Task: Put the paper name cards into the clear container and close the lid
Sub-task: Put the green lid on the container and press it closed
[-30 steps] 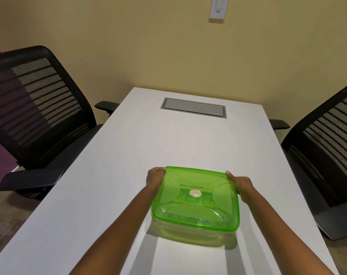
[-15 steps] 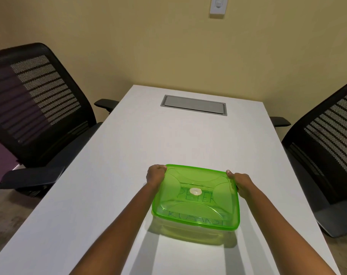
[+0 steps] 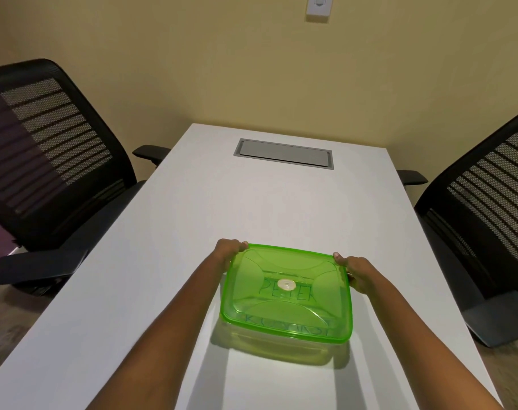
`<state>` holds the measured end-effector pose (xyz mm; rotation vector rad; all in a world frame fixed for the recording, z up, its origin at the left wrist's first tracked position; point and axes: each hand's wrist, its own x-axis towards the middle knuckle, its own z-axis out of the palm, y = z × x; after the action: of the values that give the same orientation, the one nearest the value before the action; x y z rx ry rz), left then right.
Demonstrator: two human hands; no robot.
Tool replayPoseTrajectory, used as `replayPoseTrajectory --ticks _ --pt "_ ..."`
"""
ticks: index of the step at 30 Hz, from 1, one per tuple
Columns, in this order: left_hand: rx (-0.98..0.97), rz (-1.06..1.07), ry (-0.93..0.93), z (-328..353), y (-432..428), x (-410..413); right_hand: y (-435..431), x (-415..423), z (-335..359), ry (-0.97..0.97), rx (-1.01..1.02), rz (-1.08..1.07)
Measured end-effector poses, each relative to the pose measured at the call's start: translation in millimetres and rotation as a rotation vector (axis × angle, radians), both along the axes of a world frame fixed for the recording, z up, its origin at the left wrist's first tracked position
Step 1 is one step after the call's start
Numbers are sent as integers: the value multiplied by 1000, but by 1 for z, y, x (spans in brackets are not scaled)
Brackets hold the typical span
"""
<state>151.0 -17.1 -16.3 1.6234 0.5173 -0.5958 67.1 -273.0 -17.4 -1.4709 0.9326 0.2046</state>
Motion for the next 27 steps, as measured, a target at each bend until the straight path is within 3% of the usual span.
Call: replayPoseTrajectory --ticks 3,8,15,20,27 --pt "0 76 -36 -4 -3 2 -2 -2 1 -5 -25 13" --pt "90 13 -55 -4 -7 4 -7 -3 -4 -25 19 11" --pt "94 7 -94 -4 -4 1 2 -5 -7 -56 -140 -6" --pt "527 -162 -347 6 -9 -29 20 -19 -6 -107 -530 72" --pt "861 -494 -581 -1 -6 -68 39 -37 5 -49 -630 103"
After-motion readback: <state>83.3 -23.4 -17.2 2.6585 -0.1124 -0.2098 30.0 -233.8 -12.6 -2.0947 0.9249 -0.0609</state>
